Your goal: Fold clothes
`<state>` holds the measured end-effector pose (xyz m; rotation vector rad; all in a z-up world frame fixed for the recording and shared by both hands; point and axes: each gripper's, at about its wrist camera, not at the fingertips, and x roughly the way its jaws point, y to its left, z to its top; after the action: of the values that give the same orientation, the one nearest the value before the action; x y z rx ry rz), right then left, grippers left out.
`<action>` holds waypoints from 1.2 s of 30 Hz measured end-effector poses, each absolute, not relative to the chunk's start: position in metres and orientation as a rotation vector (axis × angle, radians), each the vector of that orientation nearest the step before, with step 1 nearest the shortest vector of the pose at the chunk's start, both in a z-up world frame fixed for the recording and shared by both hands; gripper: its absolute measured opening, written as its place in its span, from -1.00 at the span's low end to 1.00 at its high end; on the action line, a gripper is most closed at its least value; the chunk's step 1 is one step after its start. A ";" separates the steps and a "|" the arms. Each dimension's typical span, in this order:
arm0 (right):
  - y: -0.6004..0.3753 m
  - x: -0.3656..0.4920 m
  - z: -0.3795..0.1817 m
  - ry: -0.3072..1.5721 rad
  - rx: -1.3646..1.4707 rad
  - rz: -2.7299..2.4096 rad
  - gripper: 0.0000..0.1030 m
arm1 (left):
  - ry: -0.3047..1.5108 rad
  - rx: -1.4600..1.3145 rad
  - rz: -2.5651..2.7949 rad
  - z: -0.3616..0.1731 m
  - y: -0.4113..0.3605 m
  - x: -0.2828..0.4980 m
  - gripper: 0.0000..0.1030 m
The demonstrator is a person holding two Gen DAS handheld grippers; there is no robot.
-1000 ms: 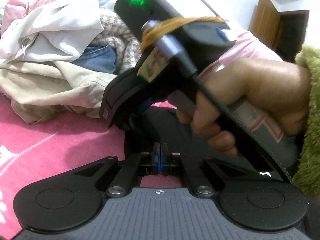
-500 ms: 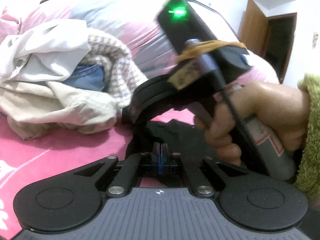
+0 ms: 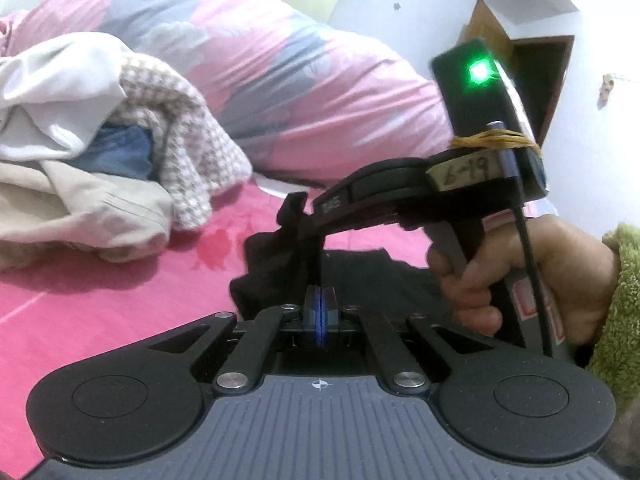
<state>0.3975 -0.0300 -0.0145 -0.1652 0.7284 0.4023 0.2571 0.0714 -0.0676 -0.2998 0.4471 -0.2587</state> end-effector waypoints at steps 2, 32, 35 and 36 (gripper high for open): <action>-0.043 0.397 -0.018 0.728 -0.132 0.393 -0.97 | 0.451 -0.287 -0.266 -0.070 0.064 0.259 -1.00; -0.177 0.354 -0.060 0.954 0.395 0.448 -0.32 | 0.678 -0.112 -0.293 -0.105 0.053 0.260 -0.64; -0.165 0.346 -0.065 0.951 0.331 0.460 -0.75 | 0.686 -0.131 -0.294 -0.107 0.057 0.261 -0.63; -0.161 0.342 -0.065 0.946 0.307 0.452 -0.83 | 0.689 -0.138 -0.295 -0.108 0.058 0.262 -0.63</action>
<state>0.3425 -0.1611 -0.0653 0.3072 0.9461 0.4522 0.2616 0.0581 -0.1076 -0.1384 0.6885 -0.2955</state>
